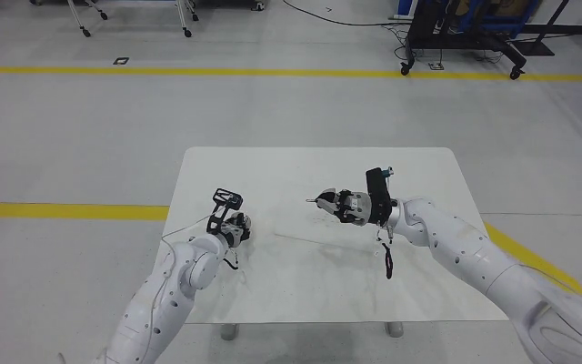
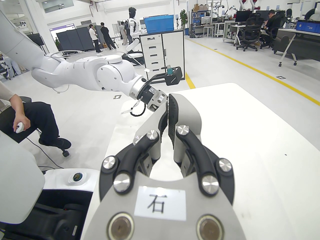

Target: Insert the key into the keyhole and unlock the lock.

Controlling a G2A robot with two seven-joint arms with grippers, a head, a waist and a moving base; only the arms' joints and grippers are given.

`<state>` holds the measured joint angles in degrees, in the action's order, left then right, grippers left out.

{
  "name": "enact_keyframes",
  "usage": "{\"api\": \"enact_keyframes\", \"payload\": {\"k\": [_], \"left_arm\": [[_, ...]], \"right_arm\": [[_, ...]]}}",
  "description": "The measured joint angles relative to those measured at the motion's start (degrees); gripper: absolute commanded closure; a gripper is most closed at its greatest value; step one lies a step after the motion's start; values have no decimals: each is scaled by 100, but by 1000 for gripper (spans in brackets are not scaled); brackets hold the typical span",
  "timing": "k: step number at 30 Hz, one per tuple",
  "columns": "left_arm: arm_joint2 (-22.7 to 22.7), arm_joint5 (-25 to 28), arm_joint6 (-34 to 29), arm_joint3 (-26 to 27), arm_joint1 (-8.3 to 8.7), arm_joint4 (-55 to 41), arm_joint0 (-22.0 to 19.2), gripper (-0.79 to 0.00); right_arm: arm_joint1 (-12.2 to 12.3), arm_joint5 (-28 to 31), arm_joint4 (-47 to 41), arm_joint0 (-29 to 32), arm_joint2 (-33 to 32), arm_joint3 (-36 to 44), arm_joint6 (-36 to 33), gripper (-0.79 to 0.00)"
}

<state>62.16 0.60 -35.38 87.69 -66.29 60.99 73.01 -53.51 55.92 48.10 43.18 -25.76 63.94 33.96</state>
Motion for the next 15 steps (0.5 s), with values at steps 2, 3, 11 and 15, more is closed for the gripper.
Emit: {"api": "enact_keyframes", "payload": {"k": [2,3,11,15], "left_arm": [[-20,-12,-6,-39,-13,-9,-39,-222],[-30,-18,-8,-59,-21,-7,-59,-219],[-13,-27,2,-89,-42,31,-81,0],[16,-44,-58,-67,-38,172,-68,0]], "right_arm": [[0,0,0,0,0,0,0,0],[0,0,0,0,0,0,0,0],[0,0,0,0,0,0,0,0],[0,0,0,0,0,0,0,0]]}}
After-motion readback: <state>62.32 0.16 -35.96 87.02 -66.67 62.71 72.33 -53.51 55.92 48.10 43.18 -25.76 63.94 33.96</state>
